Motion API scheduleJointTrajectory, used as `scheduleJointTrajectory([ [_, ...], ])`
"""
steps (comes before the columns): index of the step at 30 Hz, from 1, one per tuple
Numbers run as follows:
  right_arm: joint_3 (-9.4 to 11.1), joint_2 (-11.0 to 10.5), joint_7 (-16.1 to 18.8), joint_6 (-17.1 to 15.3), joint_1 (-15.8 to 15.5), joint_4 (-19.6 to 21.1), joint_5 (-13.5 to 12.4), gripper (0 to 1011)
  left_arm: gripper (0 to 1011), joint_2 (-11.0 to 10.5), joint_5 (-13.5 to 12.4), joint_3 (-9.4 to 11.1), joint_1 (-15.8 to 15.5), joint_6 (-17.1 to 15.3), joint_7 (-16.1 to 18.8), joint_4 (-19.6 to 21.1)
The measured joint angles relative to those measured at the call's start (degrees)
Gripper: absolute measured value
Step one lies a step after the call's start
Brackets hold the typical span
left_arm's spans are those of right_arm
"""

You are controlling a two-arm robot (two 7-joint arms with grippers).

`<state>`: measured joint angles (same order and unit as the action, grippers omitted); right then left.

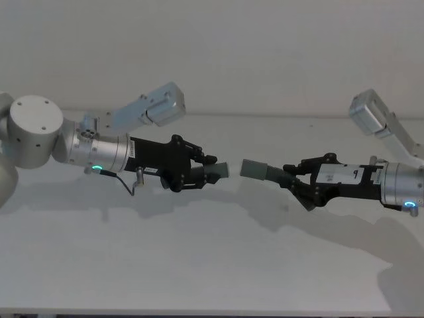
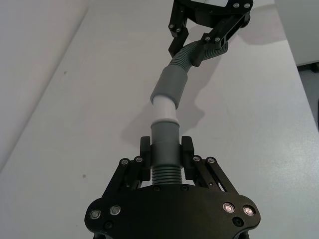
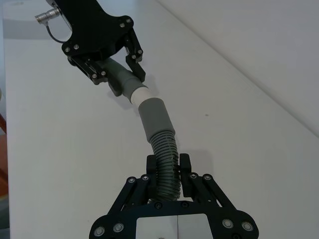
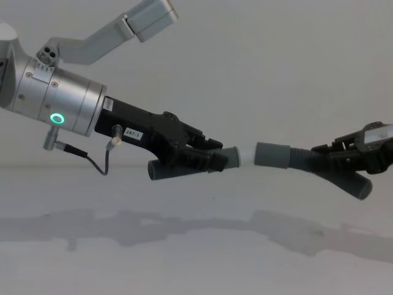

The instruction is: Use both hands to pick up one end of the pipe from the table, align the ends, and insert them.

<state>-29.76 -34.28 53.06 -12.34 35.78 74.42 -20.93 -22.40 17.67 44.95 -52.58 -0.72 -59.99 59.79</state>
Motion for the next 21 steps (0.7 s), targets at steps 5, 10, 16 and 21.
scheduleJointTrajectory([
  [5, -0.3, 0.1, 0.1, 0.1, 0.2, -0.1, -0.3, 268, 346, 0.2, 0.3, 0.4, -0.4, 0.4, -0.6, -0.7],
  [10, -0.7, 0.2, 0.2, 0.3, 0.6, -0.4, -0.4, 268, 346, 0.3, 0.5, 0.7, -0.8, 0.8, -1.1, -1.3],
  [16, -1.2, 0.4, 0.5, 0.3, 1.0, -0.8, -0.5, 268, 346, 0.5, 0.8, 1.0, -1.2, 1.2, -1.5, -2.1],
  [21, -1.6, 0.5, 0.7, 0.4, 1.5, -1.3, -0.6, 268, 346, 0.7, 1.0, 1.3, -1.5, 1.4, -1.8, -2.8],
])
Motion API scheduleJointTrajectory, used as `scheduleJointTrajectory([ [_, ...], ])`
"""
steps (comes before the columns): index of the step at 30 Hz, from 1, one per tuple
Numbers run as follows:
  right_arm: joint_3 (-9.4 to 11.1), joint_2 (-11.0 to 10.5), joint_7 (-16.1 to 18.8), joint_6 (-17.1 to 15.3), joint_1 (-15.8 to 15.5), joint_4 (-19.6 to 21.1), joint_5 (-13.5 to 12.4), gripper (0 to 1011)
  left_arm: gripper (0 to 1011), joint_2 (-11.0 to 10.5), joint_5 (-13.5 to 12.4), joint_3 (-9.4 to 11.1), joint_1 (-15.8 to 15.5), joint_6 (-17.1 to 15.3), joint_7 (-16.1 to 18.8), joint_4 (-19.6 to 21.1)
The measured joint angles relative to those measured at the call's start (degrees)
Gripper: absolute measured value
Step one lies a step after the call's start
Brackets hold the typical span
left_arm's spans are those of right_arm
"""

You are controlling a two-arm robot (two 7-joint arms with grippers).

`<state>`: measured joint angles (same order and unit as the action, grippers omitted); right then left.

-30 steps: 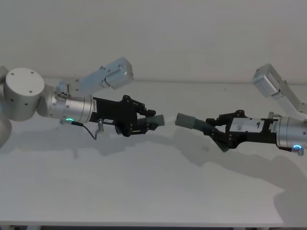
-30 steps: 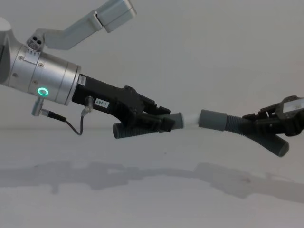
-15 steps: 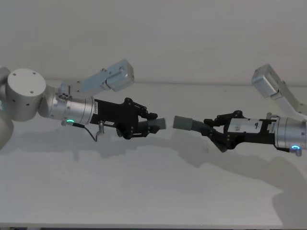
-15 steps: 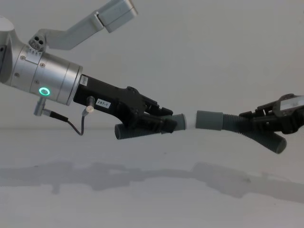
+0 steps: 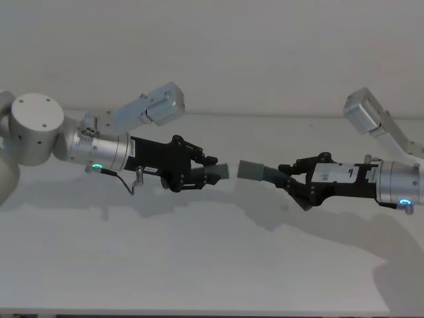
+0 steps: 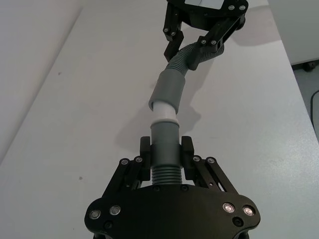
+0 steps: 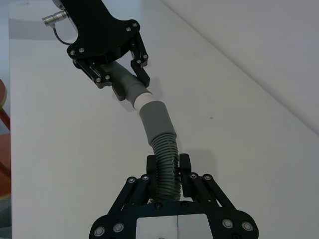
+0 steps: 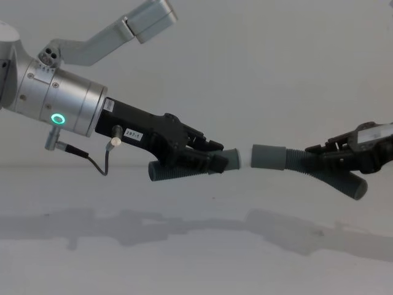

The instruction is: Use both hands to pick up one end of the pipe from the table, align the ends, and insert them.

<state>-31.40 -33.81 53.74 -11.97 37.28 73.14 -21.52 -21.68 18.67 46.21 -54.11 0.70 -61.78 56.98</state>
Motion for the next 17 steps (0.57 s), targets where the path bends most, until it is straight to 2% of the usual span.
scheduleJointTrajectory([
  [17, -1.0, 0.1, 0.4, -0.1, 0.9, -0.9, -0.2, 268, 346, 0.4, 0.4, 0.6, -0.8, 0.2, -0.4, -1.4],
])
